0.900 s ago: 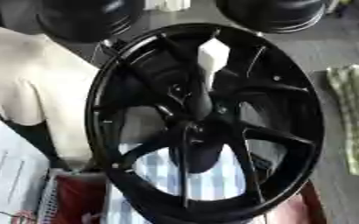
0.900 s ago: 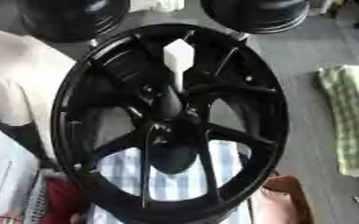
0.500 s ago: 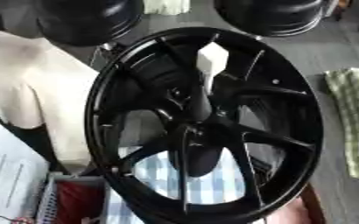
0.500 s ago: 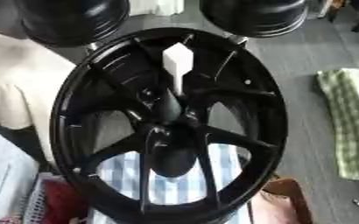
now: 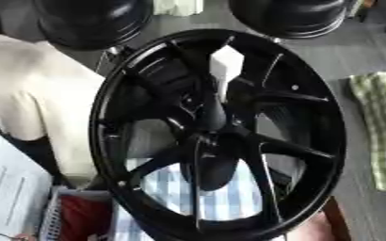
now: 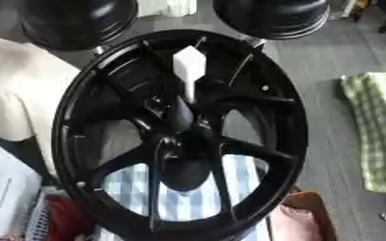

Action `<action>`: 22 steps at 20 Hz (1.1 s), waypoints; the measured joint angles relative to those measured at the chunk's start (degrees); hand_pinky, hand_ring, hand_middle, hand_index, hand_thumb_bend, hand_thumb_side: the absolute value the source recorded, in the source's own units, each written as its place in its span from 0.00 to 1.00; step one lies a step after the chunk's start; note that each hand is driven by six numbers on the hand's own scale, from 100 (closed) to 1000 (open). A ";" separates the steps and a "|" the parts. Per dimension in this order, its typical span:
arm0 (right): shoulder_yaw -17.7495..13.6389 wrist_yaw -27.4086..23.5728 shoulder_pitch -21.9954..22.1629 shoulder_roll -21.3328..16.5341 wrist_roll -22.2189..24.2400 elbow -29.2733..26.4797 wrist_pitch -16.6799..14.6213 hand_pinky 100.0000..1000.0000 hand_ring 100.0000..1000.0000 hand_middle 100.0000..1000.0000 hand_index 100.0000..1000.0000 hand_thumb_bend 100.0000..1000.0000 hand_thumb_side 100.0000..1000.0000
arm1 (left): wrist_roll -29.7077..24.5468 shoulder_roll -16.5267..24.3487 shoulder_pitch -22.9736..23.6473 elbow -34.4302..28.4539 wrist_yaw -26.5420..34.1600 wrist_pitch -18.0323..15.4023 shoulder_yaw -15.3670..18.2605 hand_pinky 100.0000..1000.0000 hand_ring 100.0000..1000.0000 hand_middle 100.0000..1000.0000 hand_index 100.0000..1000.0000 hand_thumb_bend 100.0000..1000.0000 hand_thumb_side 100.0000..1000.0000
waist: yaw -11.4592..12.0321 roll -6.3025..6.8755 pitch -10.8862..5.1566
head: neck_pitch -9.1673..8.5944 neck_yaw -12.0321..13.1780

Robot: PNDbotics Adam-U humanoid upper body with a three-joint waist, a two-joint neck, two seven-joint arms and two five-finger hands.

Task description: Pull the pin out of the wheel hub.

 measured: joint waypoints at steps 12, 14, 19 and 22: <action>3.72 19.13 -10.39 -9.96 18.79 -3.95 -12.73 0.84 0.73 0.71 0.75 0.18 0.37 | -0.10 0.63 0.04 -0.39 -0.54 0.22 -0.01 0.76 0.67 0.61 0.75 0.23 0.67 | -0.02 -1.61 1.54 | -1.13 0.41; 4.75 21.71 -11.81 -11.01 23.51 -4.69 -14.98 0.85 0.74 0.71 0.75 0.19 0.38 | -0.07 0.66 0.04 -0.46 -0.60 0.31 -0.01 0.76 0.67 0.61 0.75 0.23 0.67 | -0.05 -1.87 1.64 | -1.39 0.41; 7.75 24.64 -14.45 -12.59 34.80 -6.33 -18.42 0.85 0.75 0.71 0.74 0.22 0.36 | -0.04 0.76 0.04 -0.65 -0.71 0.53 -0.02 0.76 0.67 0.61 0.75 0.22 0.68 | -0.10 -2.42 2.14 | -2.03 0.40; 9.39 24.68 -16.03 -12.90 42.01 -6.90 -19.32 0.85 0.75 0.71 0.74 0.22 0.38 | -0.07 1.09 0.04 -0.67 -0.79 0.60 -0.02 0.76 0.67 0.61 0.75 0.22 0.68 | -0.07 -2.64 2.50 | -2.56 0.39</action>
